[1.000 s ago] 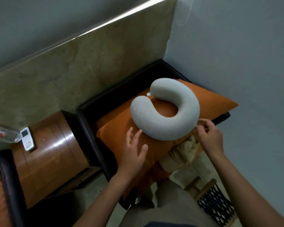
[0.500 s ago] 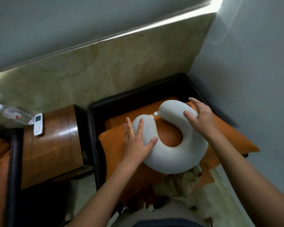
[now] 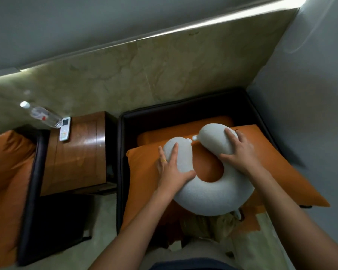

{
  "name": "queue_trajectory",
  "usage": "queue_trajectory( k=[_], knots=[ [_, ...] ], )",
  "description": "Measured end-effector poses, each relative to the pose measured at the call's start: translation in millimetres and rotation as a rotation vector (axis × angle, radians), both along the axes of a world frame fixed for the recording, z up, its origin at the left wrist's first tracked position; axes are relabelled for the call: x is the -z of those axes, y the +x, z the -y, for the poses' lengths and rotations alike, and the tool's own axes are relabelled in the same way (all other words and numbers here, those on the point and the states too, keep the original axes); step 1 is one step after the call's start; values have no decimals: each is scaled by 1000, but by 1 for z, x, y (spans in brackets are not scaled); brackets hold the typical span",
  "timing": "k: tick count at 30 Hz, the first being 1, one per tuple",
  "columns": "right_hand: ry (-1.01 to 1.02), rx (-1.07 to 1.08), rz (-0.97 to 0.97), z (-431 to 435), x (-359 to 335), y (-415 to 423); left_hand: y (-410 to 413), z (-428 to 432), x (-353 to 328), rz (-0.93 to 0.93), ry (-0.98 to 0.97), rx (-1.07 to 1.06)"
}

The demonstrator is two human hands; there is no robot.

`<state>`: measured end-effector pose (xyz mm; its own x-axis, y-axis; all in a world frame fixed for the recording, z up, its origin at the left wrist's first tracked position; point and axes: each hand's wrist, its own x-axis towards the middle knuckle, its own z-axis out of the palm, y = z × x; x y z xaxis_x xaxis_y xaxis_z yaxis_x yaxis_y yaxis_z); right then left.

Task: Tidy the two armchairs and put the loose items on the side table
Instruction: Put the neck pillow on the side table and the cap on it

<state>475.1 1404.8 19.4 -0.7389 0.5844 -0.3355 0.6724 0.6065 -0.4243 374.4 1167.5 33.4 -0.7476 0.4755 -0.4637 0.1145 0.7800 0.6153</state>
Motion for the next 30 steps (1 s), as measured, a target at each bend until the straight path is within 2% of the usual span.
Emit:
queue_trajectory(
  k=[6, 13, 21, 26, 30],
  knots=[
    [-43, -17, -33, 21, -7, -1, 2, 20, -10, -32, 31, -54],
    [-63, -75, -104, 97, -15, -25, -15, 102, -24, -135, 9, -81],
    [14, -188, -171, 233, -26, -71, -48, 244, -32, -149, 42, -136],
    [4, -201, -193, 345, -33, -98, -77, 353, -32, -154, 42, -135],
    [20, -152, -156, 409, -32, -109, -106, 415, -21, -79, 53, -69]
  ],
)
